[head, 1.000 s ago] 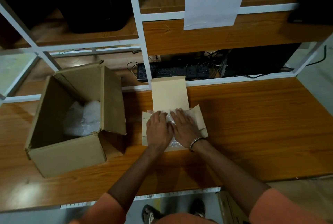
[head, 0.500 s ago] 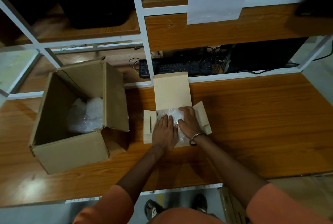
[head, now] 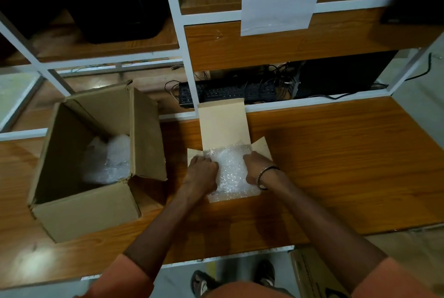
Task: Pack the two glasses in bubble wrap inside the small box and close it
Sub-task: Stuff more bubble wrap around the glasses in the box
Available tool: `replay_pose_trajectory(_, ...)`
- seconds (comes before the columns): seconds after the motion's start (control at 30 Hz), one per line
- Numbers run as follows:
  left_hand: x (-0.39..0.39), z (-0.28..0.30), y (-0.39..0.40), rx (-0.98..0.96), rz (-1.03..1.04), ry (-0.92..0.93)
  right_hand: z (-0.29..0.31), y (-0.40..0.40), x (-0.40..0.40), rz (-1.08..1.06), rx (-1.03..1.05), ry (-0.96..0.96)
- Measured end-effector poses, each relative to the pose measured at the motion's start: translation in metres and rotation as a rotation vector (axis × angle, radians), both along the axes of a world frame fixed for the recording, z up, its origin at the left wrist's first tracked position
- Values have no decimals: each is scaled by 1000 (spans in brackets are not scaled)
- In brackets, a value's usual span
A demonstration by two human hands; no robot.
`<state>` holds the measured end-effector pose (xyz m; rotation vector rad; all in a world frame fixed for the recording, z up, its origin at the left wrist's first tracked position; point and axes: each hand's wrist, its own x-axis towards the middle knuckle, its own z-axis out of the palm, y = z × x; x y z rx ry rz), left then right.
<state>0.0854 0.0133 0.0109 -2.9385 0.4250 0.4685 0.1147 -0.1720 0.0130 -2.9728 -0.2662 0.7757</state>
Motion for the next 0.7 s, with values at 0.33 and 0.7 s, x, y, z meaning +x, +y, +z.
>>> replay_pose_trajectory(0.33, 2, -14, -1, 19, -41, -66, -14, 18, -3, -59, 2, -7)
replay_pose_trajectory(0.7, 10, -28, 20, -12, -184, -12, 6, 6, 3, 170, -103, 78)
